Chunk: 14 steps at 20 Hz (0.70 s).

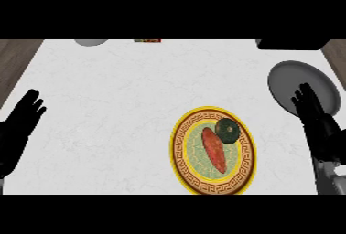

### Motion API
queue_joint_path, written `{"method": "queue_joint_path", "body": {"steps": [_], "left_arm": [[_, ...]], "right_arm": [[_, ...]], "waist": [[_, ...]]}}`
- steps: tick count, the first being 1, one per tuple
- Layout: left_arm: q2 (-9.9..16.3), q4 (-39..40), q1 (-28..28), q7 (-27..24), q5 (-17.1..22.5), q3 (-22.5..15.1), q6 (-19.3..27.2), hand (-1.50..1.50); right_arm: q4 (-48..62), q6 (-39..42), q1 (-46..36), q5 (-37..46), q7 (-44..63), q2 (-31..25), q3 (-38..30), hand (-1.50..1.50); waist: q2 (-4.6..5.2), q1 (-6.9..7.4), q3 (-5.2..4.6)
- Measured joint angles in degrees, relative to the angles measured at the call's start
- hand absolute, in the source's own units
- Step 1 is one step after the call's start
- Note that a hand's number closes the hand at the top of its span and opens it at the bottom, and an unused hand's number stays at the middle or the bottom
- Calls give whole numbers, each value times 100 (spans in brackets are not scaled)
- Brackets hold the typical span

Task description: Pick the sweet potato from the plate and place it in the pan

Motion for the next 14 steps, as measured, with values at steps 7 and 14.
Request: {"method": "queue_joint_path", "body": {"steps": [7, 14], "left_arm": [[-415, -12, -491, -161, 8, -139, 94, 0], [-901, 188, -827, -142, -124, -337, 403, 0]], "right_arm": [[-310, 1757, -1262, -520, -284, 160, 754, 150], [457, 3218, -1336, 499, -2397, -780, 765, -150]], "waist": [[107, 246, 53], [107, 30, 64]]}}
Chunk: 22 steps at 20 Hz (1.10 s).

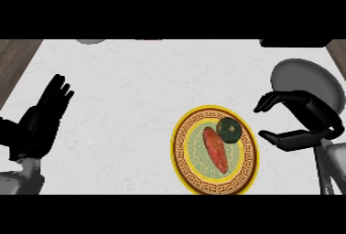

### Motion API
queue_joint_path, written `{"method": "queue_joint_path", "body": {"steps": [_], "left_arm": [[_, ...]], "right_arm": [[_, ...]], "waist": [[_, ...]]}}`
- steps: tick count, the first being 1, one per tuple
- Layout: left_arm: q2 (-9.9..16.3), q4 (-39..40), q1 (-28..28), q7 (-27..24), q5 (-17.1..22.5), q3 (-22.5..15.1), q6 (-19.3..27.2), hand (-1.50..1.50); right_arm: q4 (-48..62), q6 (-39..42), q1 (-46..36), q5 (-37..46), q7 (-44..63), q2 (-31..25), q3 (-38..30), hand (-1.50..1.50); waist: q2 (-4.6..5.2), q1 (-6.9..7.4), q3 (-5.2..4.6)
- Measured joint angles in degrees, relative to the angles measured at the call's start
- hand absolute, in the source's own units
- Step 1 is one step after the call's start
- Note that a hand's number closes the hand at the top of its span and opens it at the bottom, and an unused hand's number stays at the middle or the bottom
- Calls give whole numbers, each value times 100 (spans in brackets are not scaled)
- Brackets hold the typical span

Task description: Pick the sweet potato from the plate and place it in the pan

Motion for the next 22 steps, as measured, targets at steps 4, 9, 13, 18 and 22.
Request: {"method": "queue_joint_path", "body": {"steps": [4, 9, 13, 18, 22], "left_arm": [[-168, 96, -136, 2, -80, -81, 52, 0], [-233, 273, -273, 8, -105, -8, -3, 0], [-342, 462, -352, -90, -176, 7, -22, 0], [-385, 450, -435, 10, -257, 16, 12, 0], [-438, 393, -375, 48, -314, 12, 20, 0]], "right_arm": [[677, 288, -175, 796, -1125, -490, -71, -150], [1050, 181, -900, 1515, -1451, -645, 84, -150], [949, 205, -1373, 2077, -1302, -680, 451, -150], [742, 192, -1859, 2928, -909, -572, 974, -150], [581, 282, -1990, 3575, -625, -455, 1432, -150]], "waist": [[-4, -1, 1], [-20, 24, -7], [-35, 3, -14], [-51, -8, -17], [-57, -18, -17]]}}
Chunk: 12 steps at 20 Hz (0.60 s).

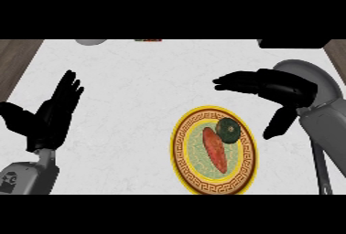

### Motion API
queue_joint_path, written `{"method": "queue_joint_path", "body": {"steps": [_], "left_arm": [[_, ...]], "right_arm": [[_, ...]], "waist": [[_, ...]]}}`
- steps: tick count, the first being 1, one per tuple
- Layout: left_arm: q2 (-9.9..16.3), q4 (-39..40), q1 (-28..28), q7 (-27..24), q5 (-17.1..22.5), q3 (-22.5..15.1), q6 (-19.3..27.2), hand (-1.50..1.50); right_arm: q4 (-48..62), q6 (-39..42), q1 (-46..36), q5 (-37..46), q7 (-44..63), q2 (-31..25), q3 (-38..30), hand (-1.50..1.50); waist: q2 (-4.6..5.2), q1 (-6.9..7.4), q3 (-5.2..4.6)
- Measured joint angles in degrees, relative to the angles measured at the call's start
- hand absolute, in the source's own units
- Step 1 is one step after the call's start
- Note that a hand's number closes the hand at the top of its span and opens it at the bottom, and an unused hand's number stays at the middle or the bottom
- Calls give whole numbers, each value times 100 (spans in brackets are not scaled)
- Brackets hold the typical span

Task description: Pick the sweet potato from the plate and place it in the pan

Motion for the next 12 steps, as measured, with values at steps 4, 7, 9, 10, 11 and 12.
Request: {"method": "queue_joint_path", "body": {"steps": [4, 7, 9, 10, 11, 12], "left_arm": [[15, -5, 28, -22, -20, 40, -56, 0], [16, 68, -6, -20, -21, 137, -89, 0], [11, -55, 120, 5, -46, 155, -118, 0], [6, -27, 100, 6, -51, 195, -149, 0], [-28, 11, 99, -16, -74, 203, -151, 0], [-76, 17, 108, -38, -102, 189, -153, 0]], "right_arm": [[-82, 373, -141, 614, 302, -2, 590, -150], [-297, 697, -152, 941, 411, -107, 820, -150], [-522, 860, -82, 1091, 495, -155, 844, -150], [-617, 869, -5, 1208, 505, -147, 872, -150], [-869, 911, 114, 1277, 594, -173, 887, -150], [-942, 871, 184, 1428, 563, -205, 924, -150]], "waist": [[-3, 2, -2], [-6, -35, 0], [-11, -45, 1], [-11, -51, 0], [-13, -70, 1], [-13, -71, 1]]}}
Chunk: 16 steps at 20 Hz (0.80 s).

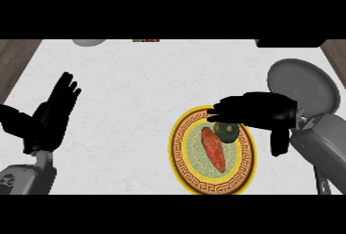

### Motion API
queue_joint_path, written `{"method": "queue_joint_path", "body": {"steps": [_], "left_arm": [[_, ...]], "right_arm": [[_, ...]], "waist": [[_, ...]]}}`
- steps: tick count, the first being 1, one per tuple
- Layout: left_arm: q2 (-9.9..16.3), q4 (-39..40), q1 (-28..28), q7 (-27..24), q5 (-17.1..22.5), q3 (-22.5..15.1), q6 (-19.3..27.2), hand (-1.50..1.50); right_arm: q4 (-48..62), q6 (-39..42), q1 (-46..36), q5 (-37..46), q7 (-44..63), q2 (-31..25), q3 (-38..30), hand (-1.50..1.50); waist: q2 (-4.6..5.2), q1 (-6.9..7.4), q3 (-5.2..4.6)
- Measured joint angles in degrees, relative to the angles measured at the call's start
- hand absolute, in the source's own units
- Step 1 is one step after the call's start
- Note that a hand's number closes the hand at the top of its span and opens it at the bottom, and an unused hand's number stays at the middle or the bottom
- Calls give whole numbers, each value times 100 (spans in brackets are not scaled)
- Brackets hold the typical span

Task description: Pick the sweet potato from the plate and place it in the pan

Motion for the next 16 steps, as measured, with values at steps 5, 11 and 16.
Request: {"method": "queue_joint_path", "body": {"steps": [5, 11, 16], "left_arm": [[-32, -168, 36, 141, -61, 59, -4, 0], [-120, 140, -93, 22, -124, 240, -207, 0], [-279, 0, 46, 58, -265, 231, -233, 0]], "right_arm": [[-557, -74, 190, 637, 317, 20, 46, -150], [-1196, 63, 603, 1137, 660, 263, -105, -150], [-1596, 362, 919, 1460, 921, 660, -113, -150]], "waist": [[-2, -4, 2], [3, -12, 2], [4, 0, 2]]}}
